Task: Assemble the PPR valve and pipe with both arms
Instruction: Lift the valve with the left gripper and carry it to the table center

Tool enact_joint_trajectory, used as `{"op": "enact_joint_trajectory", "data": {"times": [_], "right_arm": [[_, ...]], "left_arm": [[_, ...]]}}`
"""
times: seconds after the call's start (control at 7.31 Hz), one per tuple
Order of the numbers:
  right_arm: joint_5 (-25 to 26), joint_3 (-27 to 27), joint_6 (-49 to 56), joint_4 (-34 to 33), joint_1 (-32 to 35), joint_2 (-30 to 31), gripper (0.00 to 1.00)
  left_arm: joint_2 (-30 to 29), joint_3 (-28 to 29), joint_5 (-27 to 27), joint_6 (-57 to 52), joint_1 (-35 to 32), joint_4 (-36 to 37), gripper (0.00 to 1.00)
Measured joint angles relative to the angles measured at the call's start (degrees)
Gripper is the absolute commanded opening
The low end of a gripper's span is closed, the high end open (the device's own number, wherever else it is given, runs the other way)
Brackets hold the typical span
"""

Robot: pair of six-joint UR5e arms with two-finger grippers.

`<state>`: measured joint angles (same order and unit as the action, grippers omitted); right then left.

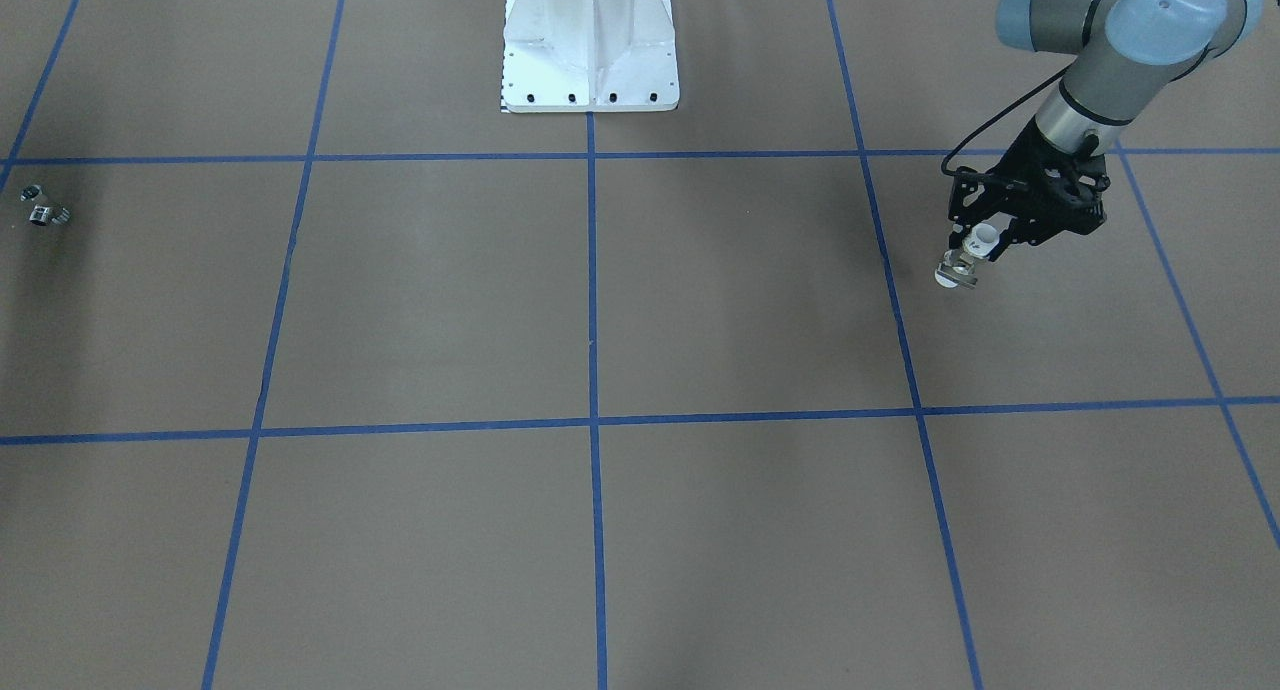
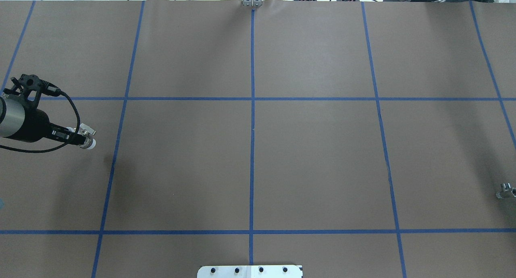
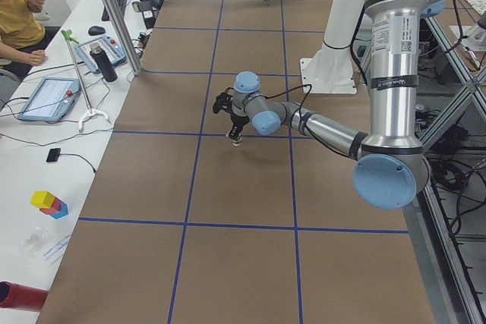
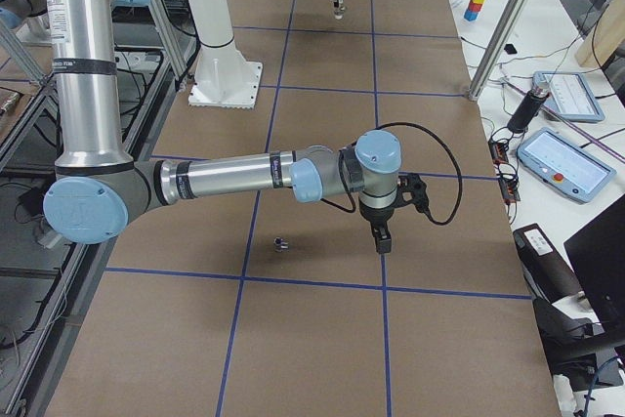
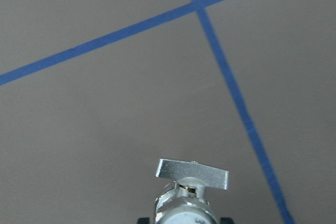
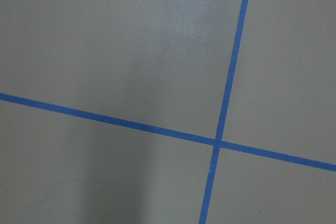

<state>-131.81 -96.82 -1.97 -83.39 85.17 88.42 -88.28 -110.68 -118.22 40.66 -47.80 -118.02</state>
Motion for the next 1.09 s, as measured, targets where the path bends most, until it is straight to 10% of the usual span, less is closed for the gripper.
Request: {"op": "enact_joint_trajectory", "data": {"times": [1.09], "right_arm": [[-0.03,-0.2,0.04,0.07,-0.06,0.78,1.0]], "left_arm": [[-35.22,4.83,10.61,31.54,15.01,29.99,0.0]]}}
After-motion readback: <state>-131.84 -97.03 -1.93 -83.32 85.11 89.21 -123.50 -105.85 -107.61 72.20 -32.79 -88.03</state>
